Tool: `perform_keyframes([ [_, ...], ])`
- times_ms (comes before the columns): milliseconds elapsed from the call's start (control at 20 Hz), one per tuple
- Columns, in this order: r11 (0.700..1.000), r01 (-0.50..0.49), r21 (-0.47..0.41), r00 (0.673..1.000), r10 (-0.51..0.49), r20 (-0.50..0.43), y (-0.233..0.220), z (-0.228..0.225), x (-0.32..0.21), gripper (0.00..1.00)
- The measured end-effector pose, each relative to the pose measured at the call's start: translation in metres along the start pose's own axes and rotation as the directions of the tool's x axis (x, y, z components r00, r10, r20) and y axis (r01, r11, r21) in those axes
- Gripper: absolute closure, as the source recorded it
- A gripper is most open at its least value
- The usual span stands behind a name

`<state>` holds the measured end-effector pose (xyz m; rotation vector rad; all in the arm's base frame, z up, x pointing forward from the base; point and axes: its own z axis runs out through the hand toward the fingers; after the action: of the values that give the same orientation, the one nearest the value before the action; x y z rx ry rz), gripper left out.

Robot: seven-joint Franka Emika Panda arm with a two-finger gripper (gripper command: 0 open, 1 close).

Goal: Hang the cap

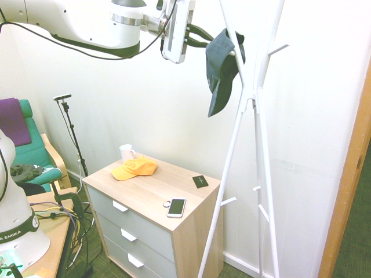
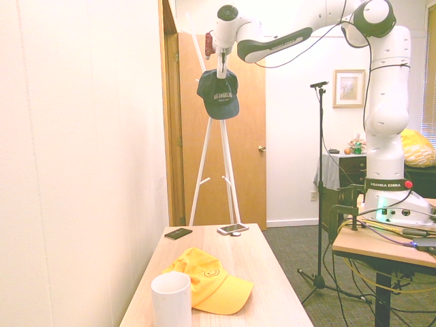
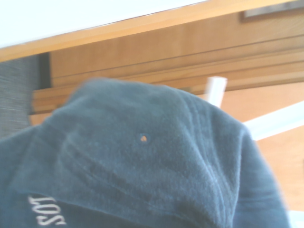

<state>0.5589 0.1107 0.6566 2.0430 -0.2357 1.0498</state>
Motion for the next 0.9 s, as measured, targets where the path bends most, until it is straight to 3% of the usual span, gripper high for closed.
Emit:
perform_keyframes([
  [900, 0.999, -0.030, 0.011, 0.999, 0.030, 0.023, -0.011, 0.016, -0.026, 0.00],
])
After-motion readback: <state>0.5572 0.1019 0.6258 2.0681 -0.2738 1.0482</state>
